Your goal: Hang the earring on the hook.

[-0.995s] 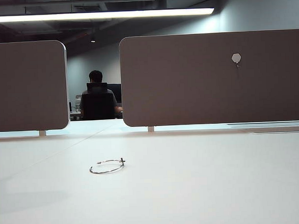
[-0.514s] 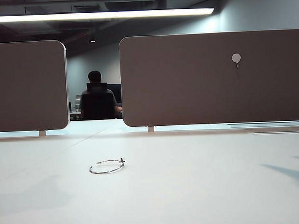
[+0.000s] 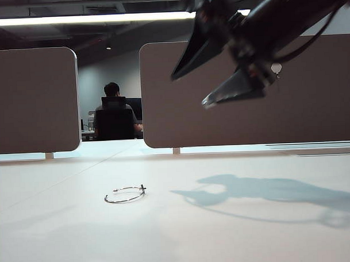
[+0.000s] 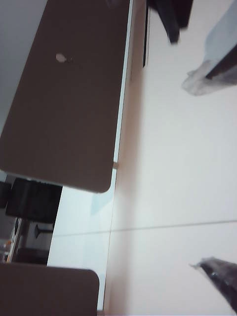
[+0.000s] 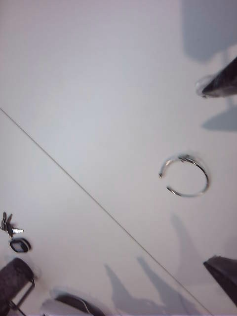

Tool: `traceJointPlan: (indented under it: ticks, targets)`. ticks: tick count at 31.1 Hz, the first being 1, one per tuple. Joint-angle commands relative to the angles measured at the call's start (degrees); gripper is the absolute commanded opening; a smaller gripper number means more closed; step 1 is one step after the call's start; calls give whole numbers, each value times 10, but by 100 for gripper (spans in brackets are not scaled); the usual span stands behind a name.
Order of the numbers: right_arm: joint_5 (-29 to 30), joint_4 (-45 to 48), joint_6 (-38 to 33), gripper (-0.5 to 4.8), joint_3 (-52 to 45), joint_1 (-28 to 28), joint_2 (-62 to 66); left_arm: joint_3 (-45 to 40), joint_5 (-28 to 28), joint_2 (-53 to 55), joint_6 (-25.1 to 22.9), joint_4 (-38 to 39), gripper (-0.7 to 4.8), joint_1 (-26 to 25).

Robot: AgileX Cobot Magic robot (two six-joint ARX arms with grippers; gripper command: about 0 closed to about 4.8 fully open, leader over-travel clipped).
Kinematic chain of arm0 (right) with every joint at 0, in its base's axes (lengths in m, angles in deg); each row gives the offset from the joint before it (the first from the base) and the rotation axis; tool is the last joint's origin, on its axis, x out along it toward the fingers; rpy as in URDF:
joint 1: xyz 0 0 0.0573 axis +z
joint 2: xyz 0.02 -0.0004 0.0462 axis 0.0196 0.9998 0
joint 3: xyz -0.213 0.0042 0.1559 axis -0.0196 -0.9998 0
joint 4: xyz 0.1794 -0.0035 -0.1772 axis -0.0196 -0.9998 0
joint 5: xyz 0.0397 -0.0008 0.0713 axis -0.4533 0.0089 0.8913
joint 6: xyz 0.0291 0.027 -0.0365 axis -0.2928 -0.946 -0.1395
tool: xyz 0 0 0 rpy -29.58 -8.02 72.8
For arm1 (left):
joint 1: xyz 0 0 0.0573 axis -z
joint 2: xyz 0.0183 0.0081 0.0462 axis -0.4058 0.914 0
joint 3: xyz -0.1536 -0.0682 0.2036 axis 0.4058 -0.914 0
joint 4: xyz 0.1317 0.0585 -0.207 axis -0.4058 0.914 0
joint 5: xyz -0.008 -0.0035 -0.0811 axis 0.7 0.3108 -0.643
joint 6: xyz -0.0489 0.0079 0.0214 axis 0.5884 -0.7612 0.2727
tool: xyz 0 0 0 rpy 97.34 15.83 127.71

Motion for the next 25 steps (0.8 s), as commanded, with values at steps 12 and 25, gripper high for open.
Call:
traceJointPlan:
  ticks: [12,25]
  targets:
    - [-52,12,15,392,51,64,131,91,12,274,-33,-37,479,124]
    - [-112,28,12,432,61,97,212,117,59,329,-68,-55,479,150]
